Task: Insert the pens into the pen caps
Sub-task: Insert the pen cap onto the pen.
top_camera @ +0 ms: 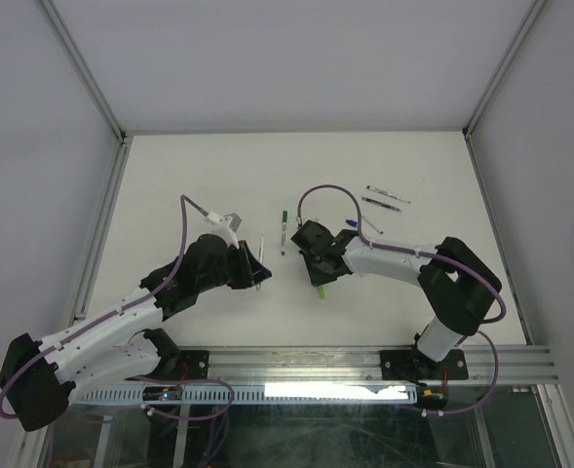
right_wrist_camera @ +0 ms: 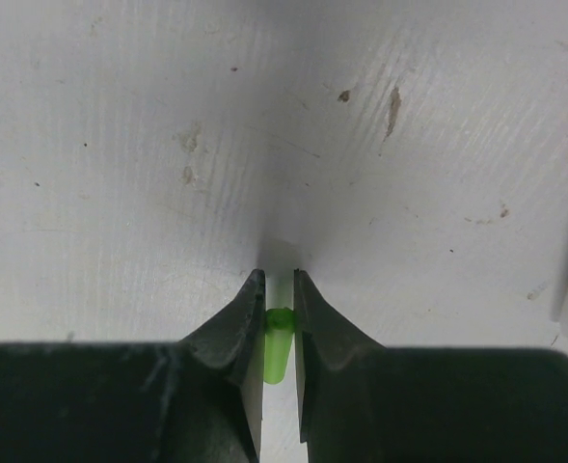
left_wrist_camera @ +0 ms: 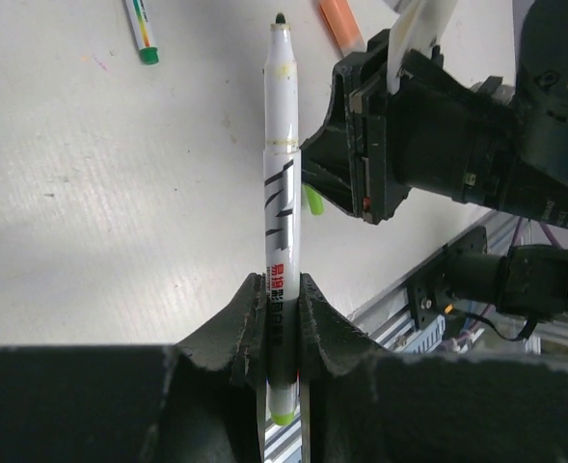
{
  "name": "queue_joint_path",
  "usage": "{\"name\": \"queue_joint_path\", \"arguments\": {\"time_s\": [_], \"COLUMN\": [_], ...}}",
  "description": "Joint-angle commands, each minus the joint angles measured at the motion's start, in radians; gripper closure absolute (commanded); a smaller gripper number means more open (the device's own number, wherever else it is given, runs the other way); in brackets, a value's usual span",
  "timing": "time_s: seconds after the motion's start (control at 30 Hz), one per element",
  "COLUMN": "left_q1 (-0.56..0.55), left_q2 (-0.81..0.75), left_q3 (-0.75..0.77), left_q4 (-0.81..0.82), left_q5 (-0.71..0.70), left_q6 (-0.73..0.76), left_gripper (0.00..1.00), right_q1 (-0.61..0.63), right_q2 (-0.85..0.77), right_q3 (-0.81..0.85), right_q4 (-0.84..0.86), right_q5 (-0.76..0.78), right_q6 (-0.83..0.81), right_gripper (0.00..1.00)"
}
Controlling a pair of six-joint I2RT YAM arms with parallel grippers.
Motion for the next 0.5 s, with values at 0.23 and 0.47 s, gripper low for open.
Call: {"name": "queue_joint_path", "arguments": {"time_s": [0.23, 0.47], "left_q1": [0.009, -0.072], "left_q2": [0.090, 0.262], "left_q3": [0.049, 0.138], "left_q4": [0.166, 0.175], "left_q5": [0.252, 0.286], "left_q6": [0.205, 0.309], "left_gripper": [1.00, 1.00], "right_q1": [-0.030, -0.102], "right_q2": [-0.281, -0.519], "right_q3": [-0.079, -0.211], "right_q4": [0.100, 0.219], "right_q5": [0.092, 0.098], "right_q6": [0.205, 0.369], "right_gripper": [0.95, 0.95]}}
